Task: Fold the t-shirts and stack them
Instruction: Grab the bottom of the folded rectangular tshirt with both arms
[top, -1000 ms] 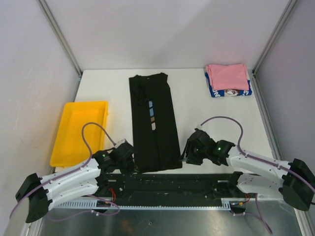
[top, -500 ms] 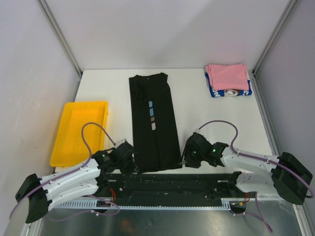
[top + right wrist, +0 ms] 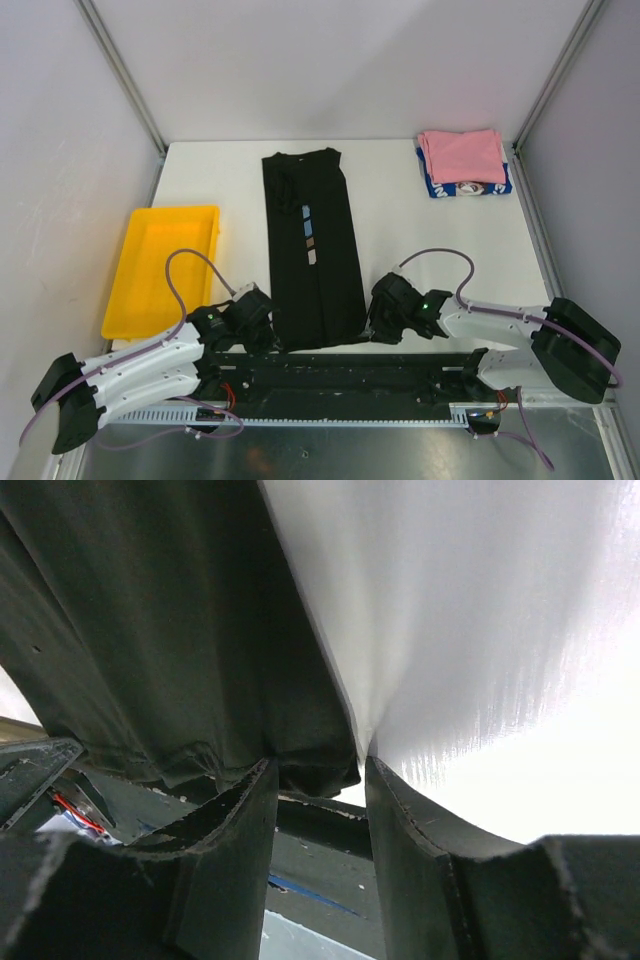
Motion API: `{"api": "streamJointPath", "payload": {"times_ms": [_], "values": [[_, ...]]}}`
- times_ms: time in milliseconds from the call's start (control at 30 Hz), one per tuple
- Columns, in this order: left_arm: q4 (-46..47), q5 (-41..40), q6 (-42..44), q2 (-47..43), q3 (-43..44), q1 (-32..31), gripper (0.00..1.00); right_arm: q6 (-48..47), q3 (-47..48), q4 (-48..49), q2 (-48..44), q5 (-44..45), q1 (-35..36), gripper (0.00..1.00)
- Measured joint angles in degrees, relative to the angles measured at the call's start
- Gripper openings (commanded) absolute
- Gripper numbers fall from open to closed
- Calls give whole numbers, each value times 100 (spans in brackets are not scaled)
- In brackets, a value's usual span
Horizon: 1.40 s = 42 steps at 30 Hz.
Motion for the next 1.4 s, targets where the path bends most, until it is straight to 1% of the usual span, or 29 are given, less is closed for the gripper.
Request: {"api": "streamJointPath", "payload": {"times_ms": [133,200,433,500,667,867,1000,1067,1200,1300,1400], "values": [[0,0,2,0,0,0,0,59,0,116,68,-4,35,41],[0,0,2,0,0,0,0,72,0,173,98,-7,39,37],[0,13,7,0,0,0,0,131,0,240,232,-9,72,7],[0,24,13,-2,0,0,0,153,0,221,232,2,87,2],[-2,76,22,-164,-2,-7,0,225,0,96,96,92,282,0],[-20,109,-59,-549,-90,-173,0,470,0,-225,-339,337,868,0],[-66,92,-96,-673,-79,-236,0,551,7,-481,-678,463,999,0],[-131,33,-101,-667,2,-234,0,503,74,-638,-793,509,892,0],[-234,-179,31,-402,511,-44,0,144,511,-879,-761,610,544,0],[-210,-400,238,-20,1027,269,0,-310,1128,-894,-466,629,109,0],[-129,-570,525,415,1460,647,0,-732,1615,-693,-15,595,-369,0]]}}
